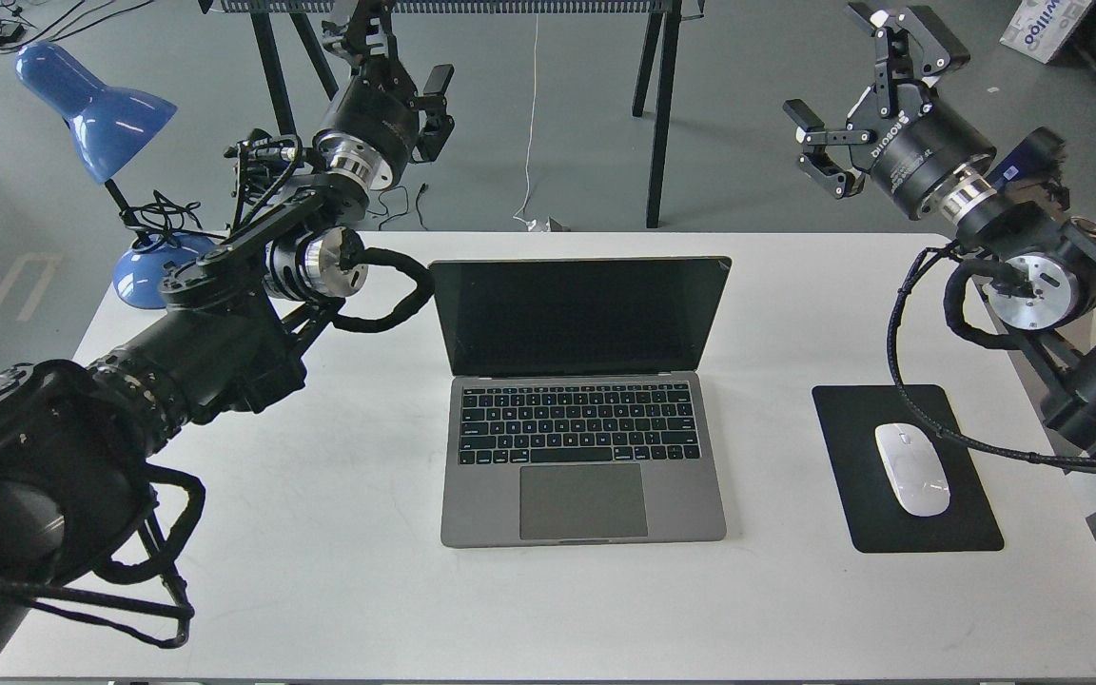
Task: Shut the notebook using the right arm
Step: 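Raise the right gripper and swing it toward the laptop screen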
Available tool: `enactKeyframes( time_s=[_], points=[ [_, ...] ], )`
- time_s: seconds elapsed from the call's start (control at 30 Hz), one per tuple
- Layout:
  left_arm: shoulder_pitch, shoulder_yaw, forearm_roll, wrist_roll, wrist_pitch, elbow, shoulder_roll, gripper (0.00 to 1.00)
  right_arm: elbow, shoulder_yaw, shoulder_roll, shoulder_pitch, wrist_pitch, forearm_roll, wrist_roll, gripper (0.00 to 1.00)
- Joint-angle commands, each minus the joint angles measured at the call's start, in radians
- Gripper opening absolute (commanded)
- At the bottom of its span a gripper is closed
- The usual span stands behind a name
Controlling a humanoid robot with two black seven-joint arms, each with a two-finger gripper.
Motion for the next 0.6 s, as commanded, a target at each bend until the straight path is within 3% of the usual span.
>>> enactKeyframes(
  time_s=[0.0, 0.2, 0.57],
  points=[
    [0.000, 0.000, 0.002, 0.000, 0.006, 0.000, -0.001, 1.00, -0.013, -0.001, 0.011, 0.003, 0.000, 0.000, 0.001, 1.00],
    [-0.002, 0.000, 0.002, 0.000, 0.014, -0.002, -0.003, 1.00, -0.009, -0.004, 0.011, 0.007, -0.005, -0.003, 0.000, 1.00],
    [0.000, 0.000, -0.001, 0.000, 0.003, 0.000, -0.001, 1.00, -0.052, -0.260, 0.215, 0.139, -0.229, -0.072, -0.007, 1.00]
  ],
)
